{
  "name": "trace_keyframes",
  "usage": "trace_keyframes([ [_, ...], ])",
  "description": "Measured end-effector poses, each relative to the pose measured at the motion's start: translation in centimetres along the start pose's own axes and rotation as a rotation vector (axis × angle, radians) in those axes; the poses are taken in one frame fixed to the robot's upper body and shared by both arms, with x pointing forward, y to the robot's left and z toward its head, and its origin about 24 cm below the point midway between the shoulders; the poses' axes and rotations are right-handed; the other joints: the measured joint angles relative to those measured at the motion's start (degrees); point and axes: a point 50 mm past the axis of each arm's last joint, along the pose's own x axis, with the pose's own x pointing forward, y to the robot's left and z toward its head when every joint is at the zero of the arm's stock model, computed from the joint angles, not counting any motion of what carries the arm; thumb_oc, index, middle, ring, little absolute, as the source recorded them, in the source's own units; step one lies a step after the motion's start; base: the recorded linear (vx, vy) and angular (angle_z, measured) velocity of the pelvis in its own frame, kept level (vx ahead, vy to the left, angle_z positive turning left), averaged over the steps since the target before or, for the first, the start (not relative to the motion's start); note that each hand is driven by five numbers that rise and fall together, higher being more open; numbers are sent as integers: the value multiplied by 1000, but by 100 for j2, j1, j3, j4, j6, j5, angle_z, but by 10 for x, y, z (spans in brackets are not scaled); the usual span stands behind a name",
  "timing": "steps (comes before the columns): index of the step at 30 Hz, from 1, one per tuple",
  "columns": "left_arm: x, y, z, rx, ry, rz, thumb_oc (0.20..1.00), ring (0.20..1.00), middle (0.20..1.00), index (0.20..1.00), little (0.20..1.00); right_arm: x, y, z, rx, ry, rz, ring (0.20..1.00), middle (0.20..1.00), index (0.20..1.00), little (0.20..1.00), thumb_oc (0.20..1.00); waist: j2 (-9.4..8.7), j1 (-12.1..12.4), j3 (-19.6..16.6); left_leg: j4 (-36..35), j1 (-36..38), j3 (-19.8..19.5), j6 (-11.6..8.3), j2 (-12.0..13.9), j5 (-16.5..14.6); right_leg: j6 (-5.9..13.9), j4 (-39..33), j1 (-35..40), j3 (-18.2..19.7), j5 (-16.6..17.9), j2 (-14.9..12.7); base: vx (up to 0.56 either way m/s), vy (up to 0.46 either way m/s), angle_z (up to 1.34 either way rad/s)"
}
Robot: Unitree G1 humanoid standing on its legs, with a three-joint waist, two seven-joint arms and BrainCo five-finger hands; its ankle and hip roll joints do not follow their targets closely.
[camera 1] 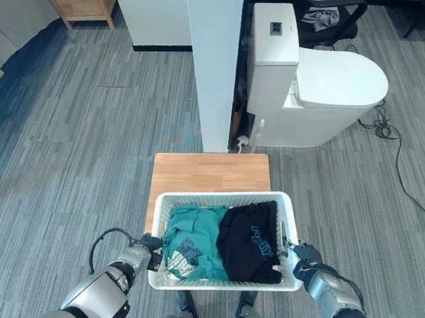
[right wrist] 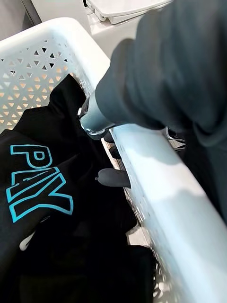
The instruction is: Grab the laundry basket,head to the washer,open it,put in the laundry and shut it.
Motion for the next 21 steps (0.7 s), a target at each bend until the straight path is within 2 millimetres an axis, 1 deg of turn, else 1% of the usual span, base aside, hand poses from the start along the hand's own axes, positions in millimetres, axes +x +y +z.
trace_keyframes([
  [2, 0, 0, -2, 0, 8, 1, 200, 200, 200, 200, 200, 0, 0, -4, 3, 9, -5, 200, 200, 200, 200, 200, 9, 5, 3, -5, 89, -10, 0, -1, 0, 7, -13, 100, -6, -5, 0, -17, -15, 3],
  [6, 0, 1, -2, 12, 5, 3, 200, 200, 200, 200, 200, 5, 0, -2, 3, 28, -13, 200, 200, 200, 200, 200, 45, 5, -7, 10, 127, -76, 24, 1, 19, 6, -12, 180, -82, -5, -7, -42, -44, 9],
  [7, 0, -1, -3, 48, 7, -1, 200, 200, 200, 200, 200, 5, -3, -5, -6, 47, -23, 200, 200, 200, 200, 200, 52, 8, -9, 12, 180, -122, 26, 4, 20, 14, -16, 265, -119, -14, -7, -90, -107, 12],
  [11, 0, -3, -5, 150, 7, -8, 200, 200, 200, 200, 200, 9, -4, 4, -185, 100, -2, 200, 200, 200, 200, 200, 56, 13, -15, 88, 177, -200, 39, 29, 34, 32, 0, 333, -199, -35, -10, -44, -48, 11],
  [12, 0, -3, -5, 154, 7, -17, 200, 200, 200, 200, 200, 9, -4, 6, -184, 102, 0, 200, 200, 200, 200, 200, 58, 23, -16, 94, 175, -225, 38, 36, 34, 18, 17, 337, -222, -48, -8, -17, -19, 10],
  [16, 0, 0, -6, 158, 12, -12, 200, 200, 200, 200, 200, 4, -5, 0, -185, 109, 31, 200, 200, 200, 200, 200, 66, 5, -21, 108, 167, -245, 2, 54, 60, -13, 81, 315, -237, -92, 1, -59, -21, 2],
  [17, 0, 0, -5, 158, 8, -14, 200, 200, 200, 200, 200, -1, -9, -4, -185, 105, 38, 200, 200, 200, 200, 200, 71, 4, -23, 116, 162, -244, 0, 57, 62, -41, 187, 268, -235, -123, -21, 0, 0, 0],
  [18, 0, -1, -4, 160, 2, -17, 200, 200, 200, 200, 200, -4, -12, -6, -173, 102, 36, 200, 200, 200, 200, 200, 76, 5, -25, 102, 161, -258, -2, 58, 63, -9, 243, 246, -235, -177, -29, 0, 0, 0],
  [21, 0, -4, -3, 163, -4, -28, 200, 200, 200, 200, 200, -8, -19, -11, -153, 100, 22, 200, 200, 200, 200, 200, 86, -42, -32, 104, 167, -277, -8, 59, 67, -22, 319, 233, -244, -210, -44, 5, -9, 1],
])
